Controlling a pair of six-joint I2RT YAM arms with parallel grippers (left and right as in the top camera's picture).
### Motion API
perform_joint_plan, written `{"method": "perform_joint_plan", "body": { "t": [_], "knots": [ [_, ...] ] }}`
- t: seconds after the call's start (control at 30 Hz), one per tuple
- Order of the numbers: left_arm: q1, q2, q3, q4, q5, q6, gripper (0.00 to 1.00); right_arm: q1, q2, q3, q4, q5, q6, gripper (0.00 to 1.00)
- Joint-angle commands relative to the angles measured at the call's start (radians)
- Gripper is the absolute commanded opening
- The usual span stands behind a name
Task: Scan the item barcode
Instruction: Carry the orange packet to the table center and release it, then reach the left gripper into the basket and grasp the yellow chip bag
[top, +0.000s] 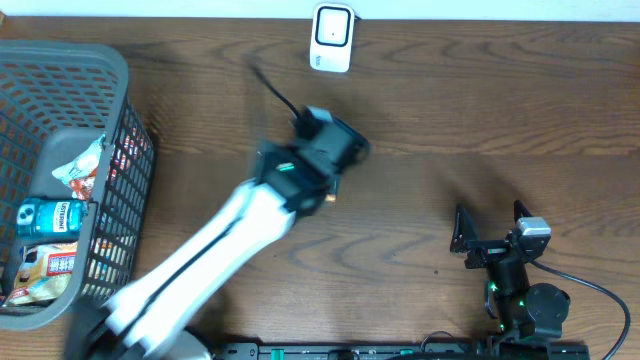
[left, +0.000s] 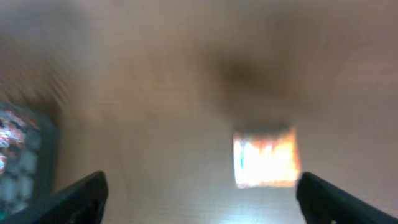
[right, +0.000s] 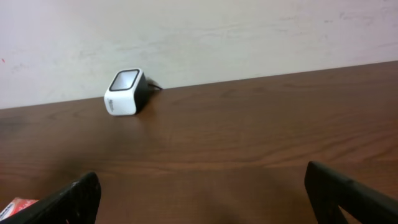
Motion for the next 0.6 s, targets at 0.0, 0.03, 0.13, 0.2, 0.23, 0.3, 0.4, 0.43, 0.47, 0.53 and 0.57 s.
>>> {"method": "perform_joint_plan", "body": {
  "t": [0.0, 0.03, 0.13, 0.2, 0.23, 0.3, 0.4, 0.43, 0.47, 0.53, 0.57],
  "knots": [
    [0.100, -0.218, 0.069, 0.057, -0.122, 0.002, 0.98, 0.006, -0.002, -0.001, -0.004, 0.000, -0.011, 0.99],
    [0.142, -0.262, 0.069, 0.086, -0.135, 0.002, 0.98, 0.006, -0.002, -0.001, -0.004, 0.000, -0.011, 0.99],
    [0.322, -0.369, 0.069, 0.132, -0.137, -0.008, 0.98, 0.006, -0.002, -0.001, -0.004, 0.000, -0.011, 0.99],
    [0.474, -0.409, 0.068, 0.124, -0.137, -0.032, 0.98, 0.006, -0.002, -0.001, -0.004, 0.000, -0.011, 0.99],
    [0.543, -0.418, 0.068, 0.114, -0.136, -0.050, 0.98, 0.006, -0.002, -0.001, -0.004, 0.000, -0.011, 0.99],
    [0.787, -0.413, 0.068, 0.065, -0.079, -0.109, 0.98, 0.006, -0.002, -0.001, -0.004, 0.000, -0.011, 0.99],
    [1.002, -0.370, 0.068, -0.002, 0.058, -0.171, 0.98, 0.006, -0.002, -0.001, -0.004, 0.000, -0.011, 0.99],
    [1.076, -0.346, 0.068, -0.035, 0.114, -0.212, 0.98, 0.006, -0.002, -0.001, -0.004, 0.000, -0.011, 0.99],
    [1.133, -0.323, 0.067, -0.064, 0.157, -0.254, 0.98, 0.006, -0.002, -0.001, -0.004, 0.000, -0.011, 0.99],
    [1.260, -0.254, 0.062, -0.140, 0.251, -0.364, 0.98, 0.006, -0.002, -0.001, -0.004, 0.000, -0.011, 0.99],
    [1.293, -0.232, 0.059, -0.157, 0.275, -0.385, 0.98, 0.006, -0.002, -0.001, -0.004, 0.000, -0.011, 0.99]
  ]
}}
